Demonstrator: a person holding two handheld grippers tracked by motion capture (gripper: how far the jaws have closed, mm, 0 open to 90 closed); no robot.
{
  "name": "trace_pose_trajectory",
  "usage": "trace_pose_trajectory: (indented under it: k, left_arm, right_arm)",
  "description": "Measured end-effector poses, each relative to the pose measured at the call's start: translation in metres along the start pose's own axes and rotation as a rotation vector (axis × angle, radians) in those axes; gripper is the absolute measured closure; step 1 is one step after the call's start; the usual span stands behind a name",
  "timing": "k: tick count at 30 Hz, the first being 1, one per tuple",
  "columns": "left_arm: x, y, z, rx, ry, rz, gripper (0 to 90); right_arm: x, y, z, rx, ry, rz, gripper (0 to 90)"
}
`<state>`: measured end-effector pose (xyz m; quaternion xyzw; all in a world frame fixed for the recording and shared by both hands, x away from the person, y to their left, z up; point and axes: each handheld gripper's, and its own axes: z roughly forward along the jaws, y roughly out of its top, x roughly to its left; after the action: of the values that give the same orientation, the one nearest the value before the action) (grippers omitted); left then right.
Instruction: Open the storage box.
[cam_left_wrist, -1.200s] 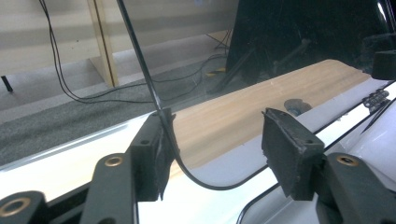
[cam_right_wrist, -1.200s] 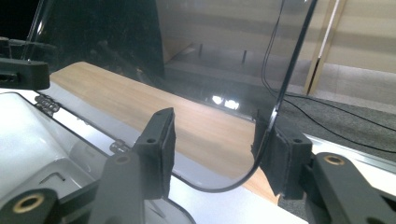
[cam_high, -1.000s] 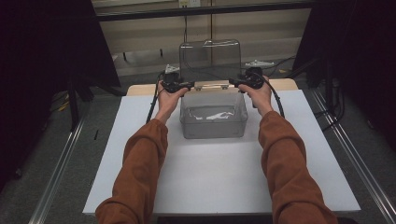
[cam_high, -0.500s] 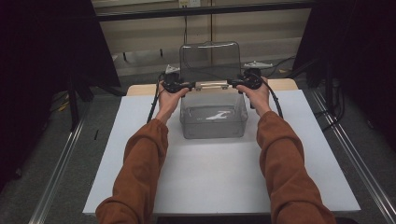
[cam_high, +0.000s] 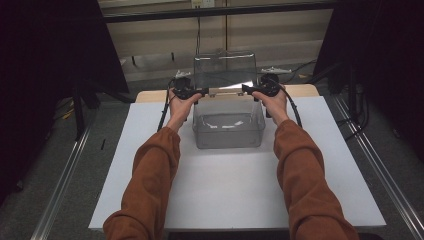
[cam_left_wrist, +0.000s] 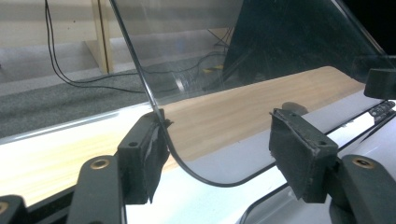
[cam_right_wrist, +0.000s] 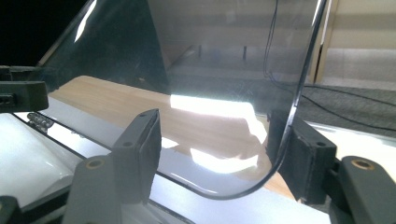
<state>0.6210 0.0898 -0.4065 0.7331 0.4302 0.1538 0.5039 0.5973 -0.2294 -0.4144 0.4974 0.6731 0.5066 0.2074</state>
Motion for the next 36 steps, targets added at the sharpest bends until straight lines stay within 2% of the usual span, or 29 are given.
trace_pose_trajectory:
  k: [5, 13, 36]
  left_arm:
    - [0.0007, -0.0001, 0.0001, 0.008, 0.000, -0.019, 36.7]
    - [0.0033, -0.0015, 0.0011, 0.013, -0.014, -0.071, 36.2]
    - [0.0033, -0.0022, 0.0011, 0.022, -0.002, -0.098, 36.1]
  right_arm:
    - [-0.0017, -0.0015, 0.0009, 0.003, 0.010, 0.026, 34.9]
    - [-0.0025, -0.0033, 0.0023, 0.010, 0.014, 0.069, 34.6]
    - [0.0015, -0.0033, 0.0037, 0.017, -0.024, 0.097, 32.8]
